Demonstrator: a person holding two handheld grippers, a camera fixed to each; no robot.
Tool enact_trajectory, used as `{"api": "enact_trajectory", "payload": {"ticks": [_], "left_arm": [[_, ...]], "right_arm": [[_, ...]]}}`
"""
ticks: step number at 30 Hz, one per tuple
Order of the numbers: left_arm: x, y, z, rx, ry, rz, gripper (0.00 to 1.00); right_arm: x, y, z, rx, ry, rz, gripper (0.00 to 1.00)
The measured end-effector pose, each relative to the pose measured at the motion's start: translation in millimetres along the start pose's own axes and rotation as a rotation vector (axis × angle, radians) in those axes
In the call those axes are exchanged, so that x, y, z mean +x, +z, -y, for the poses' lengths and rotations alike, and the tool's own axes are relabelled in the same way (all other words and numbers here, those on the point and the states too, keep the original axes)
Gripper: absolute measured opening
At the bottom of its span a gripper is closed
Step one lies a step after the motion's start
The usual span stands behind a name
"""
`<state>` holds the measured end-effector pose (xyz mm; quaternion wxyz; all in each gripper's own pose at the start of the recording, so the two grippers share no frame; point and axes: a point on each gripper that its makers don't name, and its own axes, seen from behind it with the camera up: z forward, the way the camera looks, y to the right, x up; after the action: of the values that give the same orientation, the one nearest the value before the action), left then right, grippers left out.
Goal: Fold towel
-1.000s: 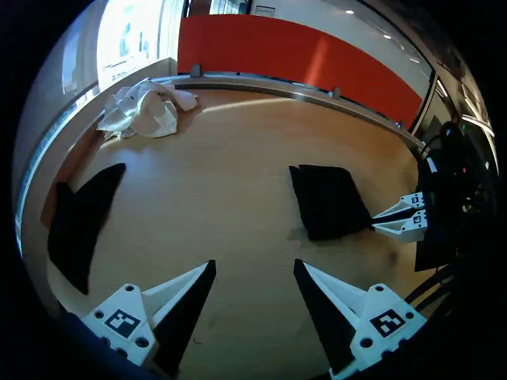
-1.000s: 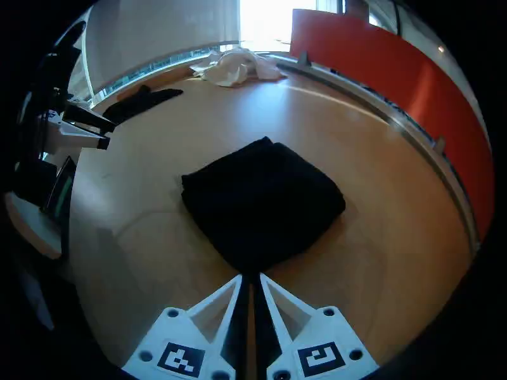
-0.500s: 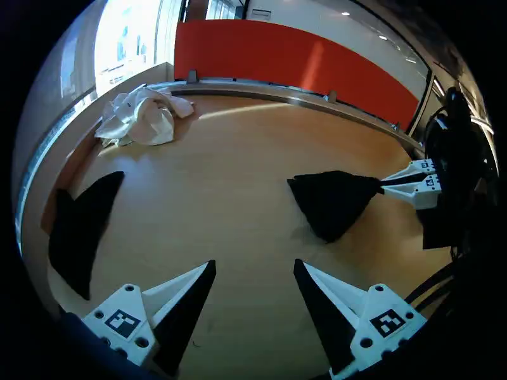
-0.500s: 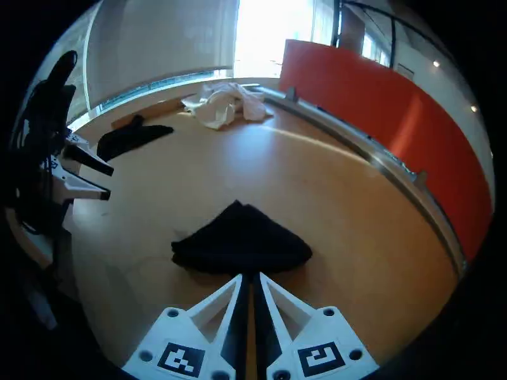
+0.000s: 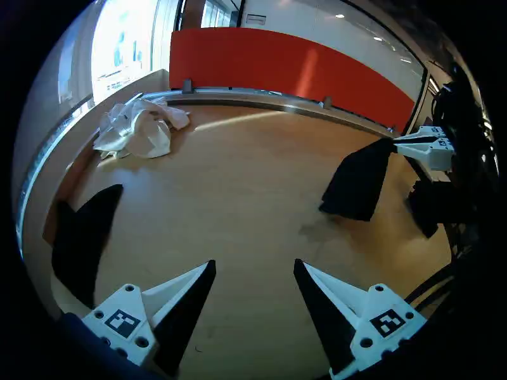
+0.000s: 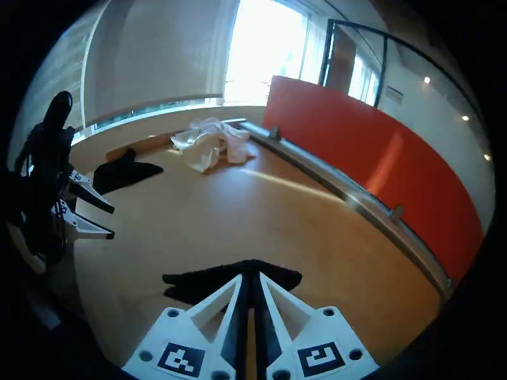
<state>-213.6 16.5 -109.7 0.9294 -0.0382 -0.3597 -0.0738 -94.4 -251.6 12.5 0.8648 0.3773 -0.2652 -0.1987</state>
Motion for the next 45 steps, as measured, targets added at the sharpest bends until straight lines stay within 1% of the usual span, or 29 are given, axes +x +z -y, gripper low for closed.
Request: {"api": "enact_trajectory", "payload": {"ticks": [5,10,12,20,24,30,35,45], "left_arm": [[3.3,0.5,-4.0,-0.007,0.008,-0.003,0.91],[6.2,1.2,-8.3,-0.014,0.016,-0.005,0.91],[6.9,1.7,-9.9,-0.016,0.018,-0.006,0.91],[8.1,4.3,-16.9,-0.022,0.03,-0.002,0.91],[9.8,6.1,-19.8,-0.023,0.039,0.0,0.91],[13.0,8.9,-24.3,-0.025,0.045,0.004,0.91],[14.5,11.8,-28.3,-0.026,0.049,0.008,0.91],[19.2,15.8,-33.0,-0.02,0.058,0.015,0.91]], "right_arm": [[8.5,-14.5,-15.2,-0.023,0.008,-0.014,0.04],[10.0,-29.1,-32.2,-0.042,0.035,-0.024,0.04],[9.4,-35.1,-40.8,-0.052,0.045,-0.027,0.04],[3.4,-57.5,-79.0,-0.105,0.05,-0.023,0.04],[-0.8,-70.6,-97.7,-0.131,0.065,-0.023,0.04],[-13.9,-91.8,-128.3,-0.174,0.087,-0.014,0.04],[-31.5,-109.7,-155.6,-0.212,0.09,0.011,0.04],[-58.7,-144.1,-208.4,-0.285,0.119,0.03,0.04]]}}
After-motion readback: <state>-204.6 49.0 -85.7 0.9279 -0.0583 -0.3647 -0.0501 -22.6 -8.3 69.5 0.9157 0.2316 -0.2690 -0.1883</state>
